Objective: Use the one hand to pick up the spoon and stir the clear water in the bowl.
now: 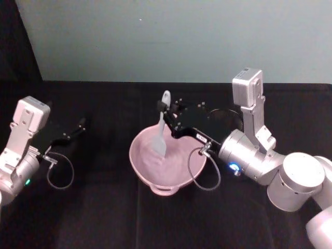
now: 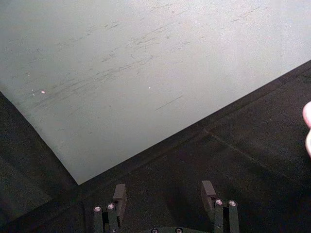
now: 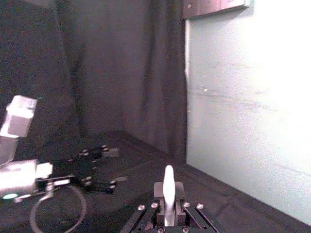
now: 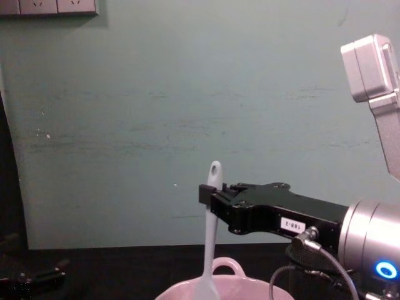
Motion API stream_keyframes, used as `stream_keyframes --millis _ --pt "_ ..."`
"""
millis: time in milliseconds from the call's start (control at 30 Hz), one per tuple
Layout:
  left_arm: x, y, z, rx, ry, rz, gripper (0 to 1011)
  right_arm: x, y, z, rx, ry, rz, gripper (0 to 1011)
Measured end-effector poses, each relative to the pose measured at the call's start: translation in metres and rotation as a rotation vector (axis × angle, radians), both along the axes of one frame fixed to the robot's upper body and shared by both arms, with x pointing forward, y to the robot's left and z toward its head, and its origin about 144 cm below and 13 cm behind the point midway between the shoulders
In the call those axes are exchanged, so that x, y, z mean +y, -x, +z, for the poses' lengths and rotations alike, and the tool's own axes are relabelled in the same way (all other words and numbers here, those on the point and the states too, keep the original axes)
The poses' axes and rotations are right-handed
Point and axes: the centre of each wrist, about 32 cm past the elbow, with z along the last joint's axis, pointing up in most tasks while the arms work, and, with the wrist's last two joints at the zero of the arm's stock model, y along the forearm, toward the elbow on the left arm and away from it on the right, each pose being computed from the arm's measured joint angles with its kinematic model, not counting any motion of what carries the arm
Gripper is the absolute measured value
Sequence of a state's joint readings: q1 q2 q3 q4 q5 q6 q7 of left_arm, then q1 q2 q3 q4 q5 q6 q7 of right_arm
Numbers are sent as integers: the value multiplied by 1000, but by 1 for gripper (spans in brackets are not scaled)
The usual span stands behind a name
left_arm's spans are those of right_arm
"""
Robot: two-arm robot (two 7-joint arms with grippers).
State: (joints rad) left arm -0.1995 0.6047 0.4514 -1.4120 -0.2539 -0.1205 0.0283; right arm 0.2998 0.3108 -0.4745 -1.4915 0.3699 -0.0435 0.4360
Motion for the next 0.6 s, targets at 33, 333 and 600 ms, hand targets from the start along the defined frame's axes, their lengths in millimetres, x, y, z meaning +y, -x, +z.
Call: stream_keyframes --millis 33,333,600 --pt "0 0 0 0 0 0 1011 -1 -2 0 -8 1 -15 125" --pt "0 0 0 0 0 0 1011 -14 -7 0 -24 14 -67 125" --pt "0 0 0 0 0 0 1011 -28 3 3 2 48 -78 124"
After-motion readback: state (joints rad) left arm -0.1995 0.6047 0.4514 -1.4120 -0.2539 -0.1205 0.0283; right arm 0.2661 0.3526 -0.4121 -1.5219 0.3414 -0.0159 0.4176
